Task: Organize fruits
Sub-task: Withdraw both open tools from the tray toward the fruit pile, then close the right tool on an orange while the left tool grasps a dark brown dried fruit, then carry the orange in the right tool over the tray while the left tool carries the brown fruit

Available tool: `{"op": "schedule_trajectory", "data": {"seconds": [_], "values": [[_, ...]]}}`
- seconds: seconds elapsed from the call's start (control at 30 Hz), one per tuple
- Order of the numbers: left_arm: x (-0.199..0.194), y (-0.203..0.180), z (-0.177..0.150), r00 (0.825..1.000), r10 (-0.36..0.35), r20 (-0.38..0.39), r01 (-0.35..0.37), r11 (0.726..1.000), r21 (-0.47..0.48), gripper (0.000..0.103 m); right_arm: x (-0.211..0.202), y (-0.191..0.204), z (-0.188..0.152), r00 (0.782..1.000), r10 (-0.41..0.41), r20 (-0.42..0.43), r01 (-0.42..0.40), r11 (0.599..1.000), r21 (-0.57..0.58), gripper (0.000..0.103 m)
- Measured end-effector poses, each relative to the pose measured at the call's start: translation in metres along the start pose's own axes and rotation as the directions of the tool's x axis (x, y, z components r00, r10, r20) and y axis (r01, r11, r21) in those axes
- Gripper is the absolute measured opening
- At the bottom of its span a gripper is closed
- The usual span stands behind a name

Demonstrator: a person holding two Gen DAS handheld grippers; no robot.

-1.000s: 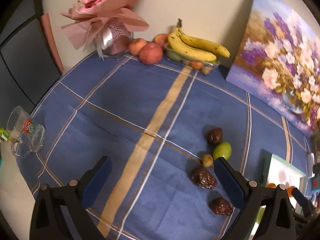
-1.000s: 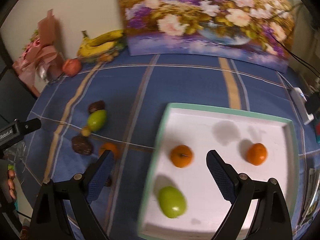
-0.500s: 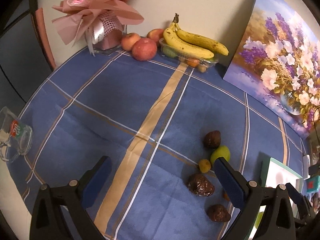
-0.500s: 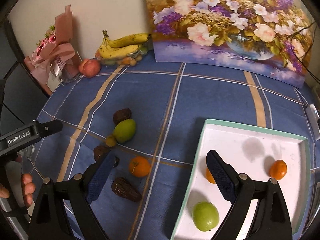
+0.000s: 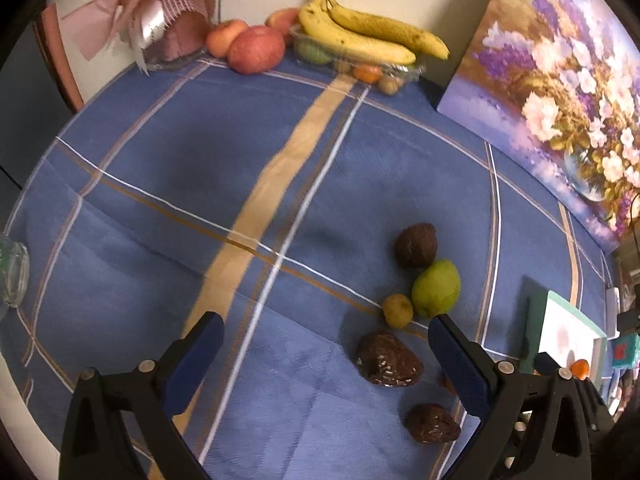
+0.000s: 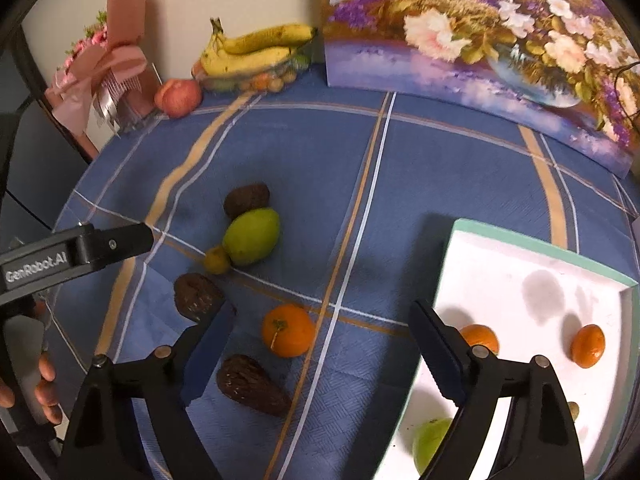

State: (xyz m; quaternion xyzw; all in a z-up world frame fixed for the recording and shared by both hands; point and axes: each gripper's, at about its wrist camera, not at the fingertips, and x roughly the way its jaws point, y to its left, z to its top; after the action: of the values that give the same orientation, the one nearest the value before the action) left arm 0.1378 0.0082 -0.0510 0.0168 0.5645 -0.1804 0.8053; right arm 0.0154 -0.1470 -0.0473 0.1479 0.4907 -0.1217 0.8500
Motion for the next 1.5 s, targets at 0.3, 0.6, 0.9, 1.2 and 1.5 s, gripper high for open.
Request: {"op": "schedule_trajectory", "data": {"seconds": [0.3,0.6,0.9,1.2,1.5], "values": [[0.034,-0.012,-0.012,0.994,-0.023,-0.108,0.023,1.000,0.004,0.100,0.029,0.007,-0.012,0.997,-0.016,-0.080,0.013,0.999,-0.032,0.089],[0.042,-0.012,-0.017,0.980,-0.136,-0.146,0.127,0.989,-0.069,0.054,0.040,0.014,-0.018,0.993,-0.036,-0.108,0.028,0.997,-0.074,0.067],[0.038,-0.022,-0.018,0.974,-0.179,-0.140,0.171,0.983,-0.064,0.040,0.033,0.016,-0.016,0.996,0.006,-0.086,-0.012,0.997,-0.072,0.041],[0.013,-0.014,-0.019,0.972,-0.217,-0.089,0.211,0.975,-0.071,0.039,0.018,0.014,-0.012,0.998,0.020,-0.061,-0.024,0.998,-0.062,0.037],[-0.020,-0.014,-0.014,0.972,-0.236,-0.013,0.235,0.971,-0.054,0.039,-0.010,-0.008,-0.007,0.999,0.024,-0.023,-0.023,1.000,0.020,0.037]]}}
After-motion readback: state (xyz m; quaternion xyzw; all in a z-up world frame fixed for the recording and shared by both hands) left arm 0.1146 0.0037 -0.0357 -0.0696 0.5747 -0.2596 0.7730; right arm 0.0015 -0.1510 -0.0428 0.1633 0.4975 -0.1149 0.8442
